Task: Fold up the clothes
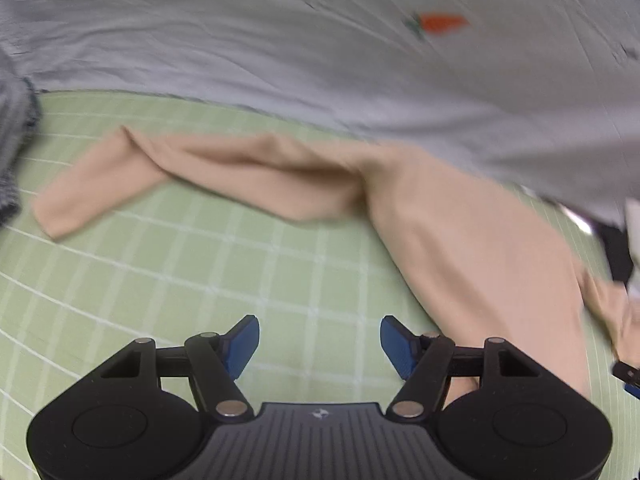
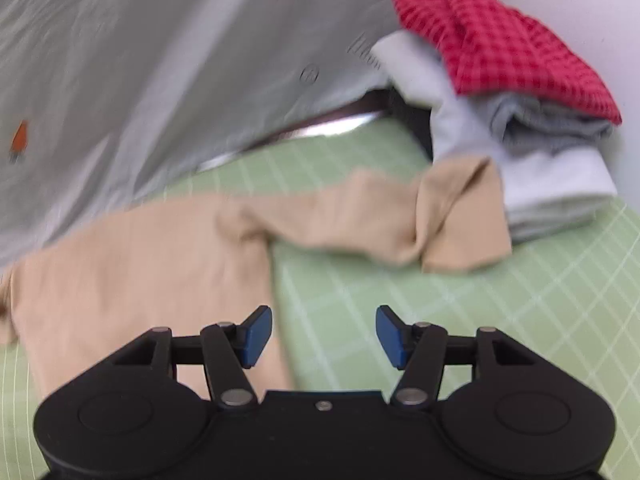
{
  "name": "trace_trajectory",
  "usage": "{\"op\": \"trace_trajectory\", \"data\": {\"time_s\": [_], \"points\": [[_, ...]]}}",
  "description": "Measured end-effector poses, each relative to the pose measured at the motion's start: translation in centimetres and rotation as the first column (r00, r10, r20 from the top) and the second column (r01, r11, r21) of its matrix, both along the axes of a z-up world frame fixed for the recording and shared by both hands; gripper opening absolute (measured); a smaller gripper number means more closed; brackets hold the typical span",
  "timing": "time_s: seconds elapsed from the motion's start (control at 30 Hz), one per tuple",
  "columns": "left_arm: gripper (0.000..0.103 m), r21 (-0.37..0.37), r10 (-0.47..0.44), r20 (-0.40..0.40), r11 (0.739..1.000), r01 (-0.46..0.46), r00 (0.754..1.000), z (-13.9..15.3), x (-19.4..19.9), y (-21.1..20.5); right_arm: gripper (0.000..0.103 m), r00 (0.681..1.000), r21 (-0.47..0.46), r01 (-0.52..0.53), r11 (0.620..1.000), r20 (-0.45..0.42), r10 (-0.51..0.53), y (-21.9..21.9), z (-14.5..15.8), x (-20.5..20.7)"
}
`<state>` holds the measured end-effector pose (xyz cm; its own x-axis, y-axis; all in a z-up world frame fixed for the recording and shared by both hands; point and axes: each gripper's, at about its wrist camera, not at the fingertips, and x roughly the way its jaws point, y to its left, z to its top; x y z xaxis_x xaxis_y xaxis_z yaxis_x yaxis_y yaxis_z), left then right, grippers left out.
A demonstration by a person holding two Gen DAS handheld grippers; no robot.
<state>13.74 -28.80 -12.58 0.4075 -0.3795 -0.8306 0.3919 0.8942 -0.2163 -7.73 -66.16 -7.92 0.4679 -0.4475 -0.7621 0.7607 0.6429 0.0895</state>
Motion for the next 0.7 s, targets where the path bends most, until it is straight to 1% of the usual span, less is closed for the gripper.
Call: {"op": "trace_trajectory", "data": {"time_s": [0.03, 0.13, 0.2, 0.33, 0.37, 0.43, 0.47, 0.5, 0.53, 0.57, 0.6, 0.63, 0.67, 0.7], "points": [[0.068, 0.002, -0.037, -0.015, 0.999, 0.037, 0.999, -0.5, -0.5, -0.7, 0.058, 1.000, 0.016, -0.014, 1.000, -0.011, 0.015, 1.0, -0.5, -0.4], [0.068, 0.009, -0.144, -0.027, 0.990, 0.144, 0.989, -1.6, -1.7, -3.1, 0.059, 0.999, 0.080, -0.031, 0.996, -0.016, 0.032, 3.3, -1.7, -1.6], [0.068, 0.018, -0.197, -0.028, 0.980, 0.198, 0.980, -2.2, -2.4, -4.6, 0.059, 0.999, 0.107, -0.021, 0.994, -0.032, 0.025, 4.3, -2.2, -2.0], [0.068, 0.020, -0.243, -0.042, 0.970, 0.244, 0.969, -3.6, -2.8, -6.4, 0.059, 0.997, 0.122, -0.037, 0.992, -0.056, 0.044, 5.7, -2.7, -2.5], [0.065, 0.018, -0.250, -0.043, 0.968, 0.251, 0.967, -3.9, -2.8, -6.6, 0.059, 0.997, 0.121, -0.044, 0.992, -0.061, 0.051, 5.8, -2.8, -2.5], [0.037, 0.019, -0.269, -0.044, 0.963, 0.270, 0.962, -4.3, -2.9, -7.0, 0.059, 0.996, 0.126, -0.054, 0.990, -0.066, 0.063, 6.2, -2.9, -2.5], [0.004, 0.030, -0.276, -0.041, 0.960, 0.277, 0.960, -4.4, -2.9, -7.1, 0.056, 0.995, 0.132, -0.061, 0.989, -0.068, 0.071, 6.4, -3.0, -2.5], [0.006, 0.028, -0.276, -0.043, 0.960, 0.277, 0.960, -4.4, -2.9, -7.1, 0.053, 0.995, 0.137, -0.069, 0.988, -0.067, 0.079, 6.5, -3.1, -2.5], [0.006, 0.011, -0.267, -0.044, 0.964, 0.267, 0.963, -4.1, -2.9, -6.7, 0.046, 0.994, 0.142, -0.077, 0.987, -0.066, 0.087, 6.6, -3.2, -2.5], [0.006, -0.001, -0.245, -0.046, 0.969, 0.245, 0.968, -3.8, -2.9, -6.1, 0.042, 0.993, 0.148, -0.080, 0.986, -0.070, 0.091, 6.7, -3.3, -2.6], [0.006, -0.012, -0.224, -0.047, 0.975, 0.223, 0.974, -3.4, -2.9, -5.4, 0.035, 0.991, 0.136, -0.095, 0.986, -0.078, 0.106, 7.0, -3.4, -2.7], [0.005, -0.014, -0.201, -0.040, 0.980, 0.200, 0.979, -2.8, -3.2, -4.5, 0.026, 0.989, 0.123, -0.110, 0.986, -0.086, 0.121, 7.2, -3.5, -2.8], [0.005, -0.014, -0.177, -0.031, 0.984, 0.177, 0.984, -2.1, -3.4, -3.5, 0.008, 0.986, 0.111, -0.126, 0.986, -0.093, 0.136, 7.4, -3.5, -2.9], [0.005, -0.006, -0.149, -0.017, 0.989, 0.149, 0.989, -1.2, -3.8, -2.2, 0.005, 0.983, 0.098, -0.141, 0.985, -0.102, 0.151, 7.7, -3.6, -3.0]]}}
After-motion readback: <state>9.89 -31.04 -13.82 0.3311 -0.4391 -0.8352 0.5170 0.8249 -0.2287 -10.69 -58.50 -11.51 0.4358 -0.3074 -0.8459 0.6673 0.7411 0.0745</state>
